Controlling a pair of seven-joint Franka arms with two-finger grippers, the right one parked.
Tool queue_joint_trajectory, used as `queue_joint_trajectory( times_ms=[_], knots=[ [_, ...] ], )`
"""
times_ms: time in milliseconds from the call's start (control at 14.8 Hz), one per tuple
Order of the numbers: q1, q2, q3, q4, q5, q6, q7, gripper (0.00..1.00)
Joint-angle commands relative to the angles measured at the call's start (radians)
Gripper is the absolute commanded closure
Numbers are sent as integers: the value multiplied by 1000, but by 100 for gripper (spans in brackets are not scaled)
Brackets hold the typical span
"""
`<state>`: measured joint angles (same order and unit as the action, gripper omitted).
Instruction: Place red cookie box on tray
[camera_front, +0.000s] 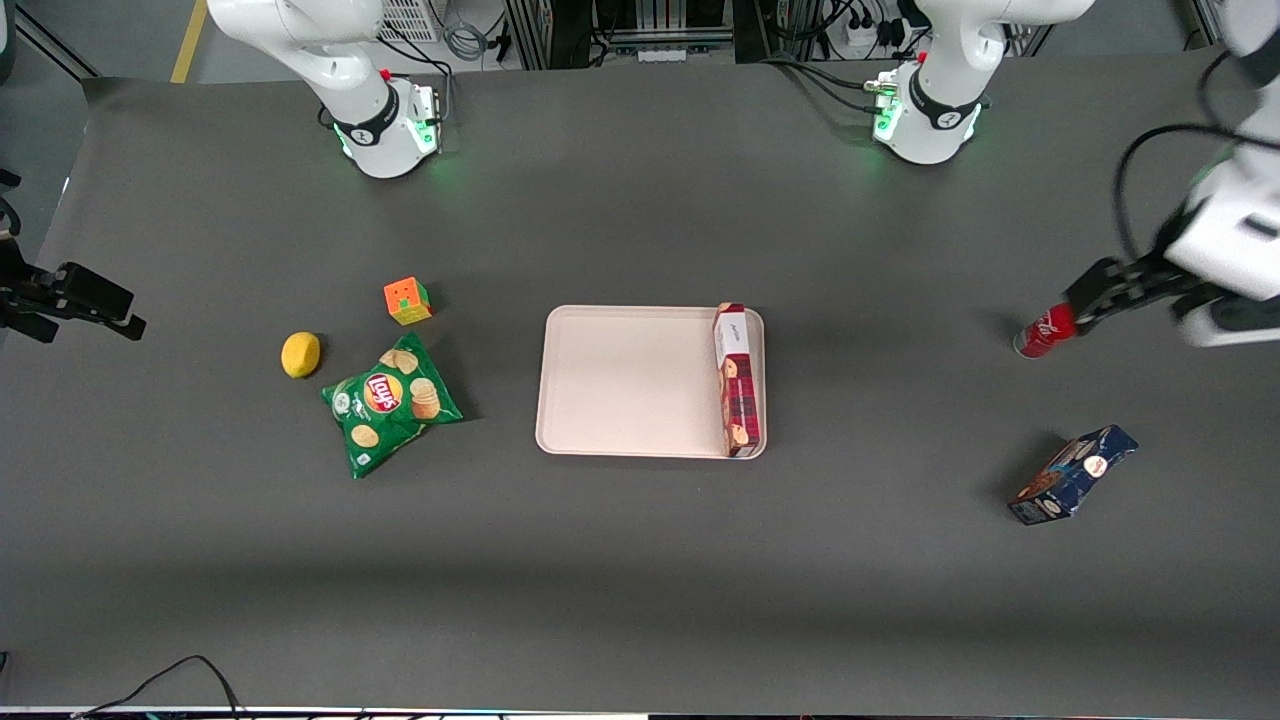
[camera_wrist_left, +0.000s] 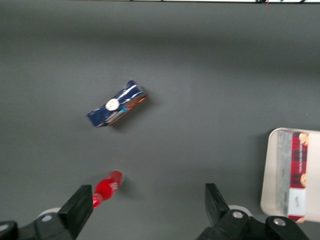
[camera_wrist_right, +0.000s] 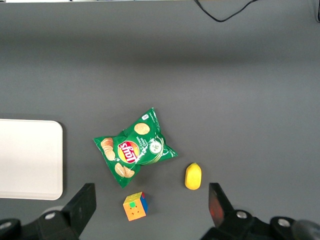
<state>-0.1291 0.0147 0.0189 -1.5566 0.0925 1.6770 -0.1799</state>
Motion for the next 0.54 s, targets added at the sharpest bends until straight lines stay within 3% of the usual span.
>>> queue_joint_trajectory(
  times_ms=[0,474],
  knots=[
    [23,-56,29,-3,-43,-62,71,0],
    [40,-93,23,-14,-89,-158,152,0]
  ],
)
